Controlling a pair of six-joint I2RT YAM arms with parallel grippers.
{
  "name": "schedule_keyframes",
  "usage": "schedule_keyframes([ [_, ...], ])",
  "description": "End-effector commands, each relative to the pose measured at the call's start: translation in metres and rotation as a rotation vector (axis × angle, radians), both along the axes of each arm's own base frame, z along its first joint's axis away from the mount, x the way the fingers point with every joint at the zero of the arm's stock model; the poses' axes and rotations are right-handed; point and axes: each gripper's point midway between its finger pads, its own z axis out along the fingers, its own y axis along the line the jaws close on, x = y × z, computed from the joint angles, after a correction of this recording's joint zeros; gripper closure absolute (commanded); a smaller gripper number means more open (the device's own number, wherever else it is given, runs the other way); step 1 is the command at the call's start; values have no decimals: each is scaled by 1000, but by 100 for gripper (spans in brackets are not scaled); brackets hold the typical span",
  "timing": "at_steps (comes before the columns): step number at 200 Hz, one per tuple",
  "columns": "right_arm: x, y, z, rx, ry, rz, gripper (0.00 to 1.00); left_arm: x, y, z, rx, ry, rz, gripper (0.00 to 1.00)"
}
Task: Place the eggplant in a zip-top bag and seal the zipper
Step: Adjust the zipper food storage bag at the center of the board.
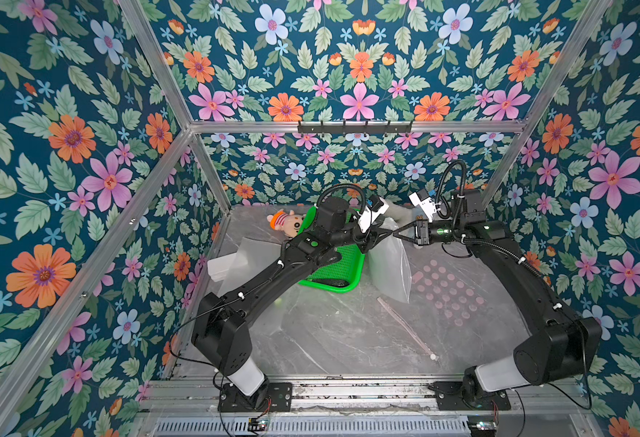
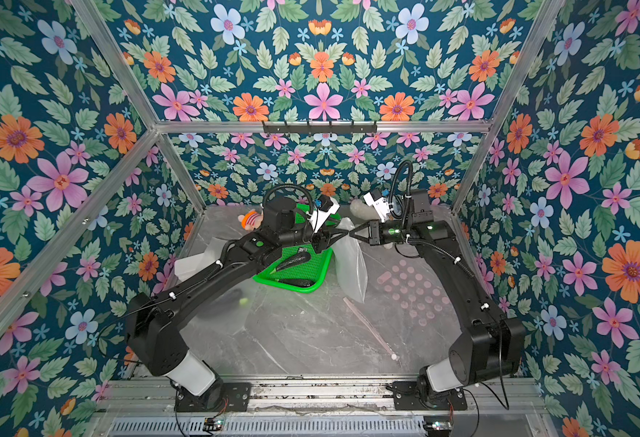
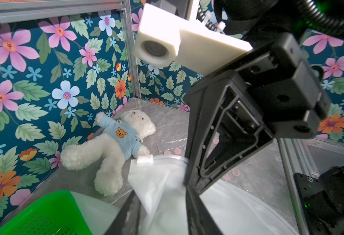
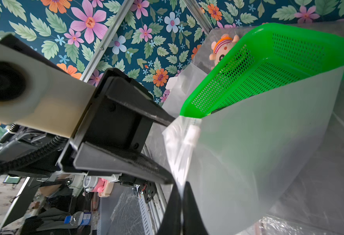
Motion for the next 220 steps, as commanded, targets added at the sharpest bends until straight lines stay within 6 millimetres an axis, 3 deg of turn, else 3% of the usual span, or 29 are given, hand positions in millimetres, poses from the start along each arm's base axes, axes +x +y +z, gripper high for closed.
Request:
schedule_keyframes([
  [1,-7,-4,6,-63,-118,29,100,-10,2,0,41,30,-77,49],
  [24,-23,-2,9,-91,-173,90,100,-3,15,8,44,78,-104,41],
  [55,-46,3,5,-97,-214,176,100,6,33,15,64,193,-185,41],
  [116,-69,16,9,-56,-230,291,100,-28,30,-25,197,379,-402,41],
  [157,-65,18,7,-54,-215,288,100,-43,30,-8,130,359,-465,40],
  [193,-64,16,2,-68,-204,282,100,-19,33,6,93,318,-343,41],
  [220,-64,17,1,-70,-202,282,100,-27,37,23,31,306,-396,38],
])
